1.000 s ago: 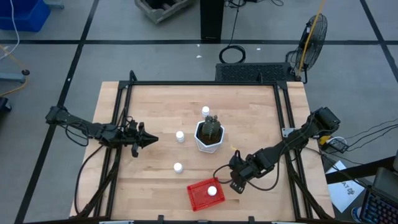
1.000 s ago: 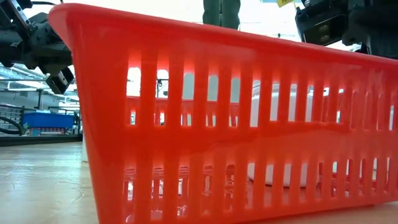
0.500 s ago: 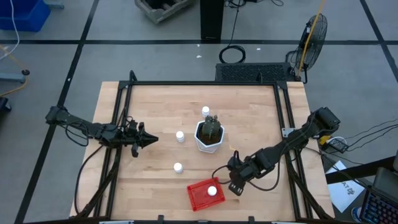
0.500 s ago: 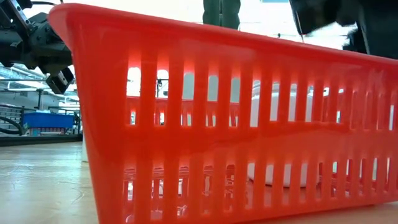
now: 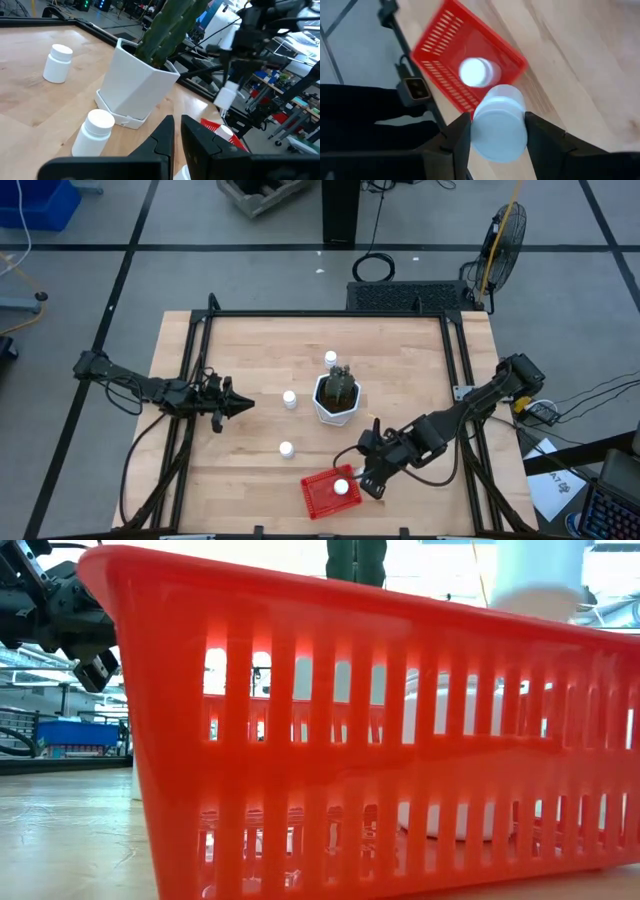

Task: Pick and place pill bottles into a basket
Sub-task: Put the white medicine bottle into the red bin

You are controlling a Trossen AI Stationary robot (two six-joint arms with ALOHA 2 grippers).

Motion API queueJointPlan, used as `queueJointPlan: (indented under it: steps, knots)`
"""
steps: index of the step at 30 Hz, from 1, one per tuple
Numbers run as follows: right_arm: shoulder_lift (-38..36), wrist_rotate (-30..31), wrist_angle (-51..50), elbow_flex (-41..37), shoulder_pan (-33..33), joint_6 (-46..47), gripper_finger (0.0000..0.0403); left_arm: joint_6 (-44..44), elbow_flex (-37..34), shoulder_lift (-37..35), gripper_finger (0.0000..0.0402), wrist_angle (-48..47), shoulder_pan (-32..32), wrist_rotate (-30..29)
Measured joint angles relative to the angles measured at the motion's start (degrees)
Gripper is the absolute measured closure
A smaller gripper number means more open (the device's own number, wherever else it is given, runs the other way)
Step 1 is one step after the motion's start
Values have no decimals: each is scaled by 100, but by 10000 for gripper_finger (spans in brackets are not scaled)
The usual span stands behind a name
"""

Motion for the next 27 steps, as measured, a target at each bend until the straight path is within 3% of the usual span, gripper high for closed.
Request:
queueJointPlan:
  steps: [8, 17, 27]
  knots:
    - [825, 264, -374, 1671, -13, -881, 255, 2, 0, 2, 364, -65, 0, 2]
    - [1777, 238, -524, 2995, -121, -1532, 255, -2, 0, 2, 364, -133, 0, 4]
    - [2126, 52, -478, 3388, -356, -1639, 255, -31, 0, 2, 364, -131, 2, 15]
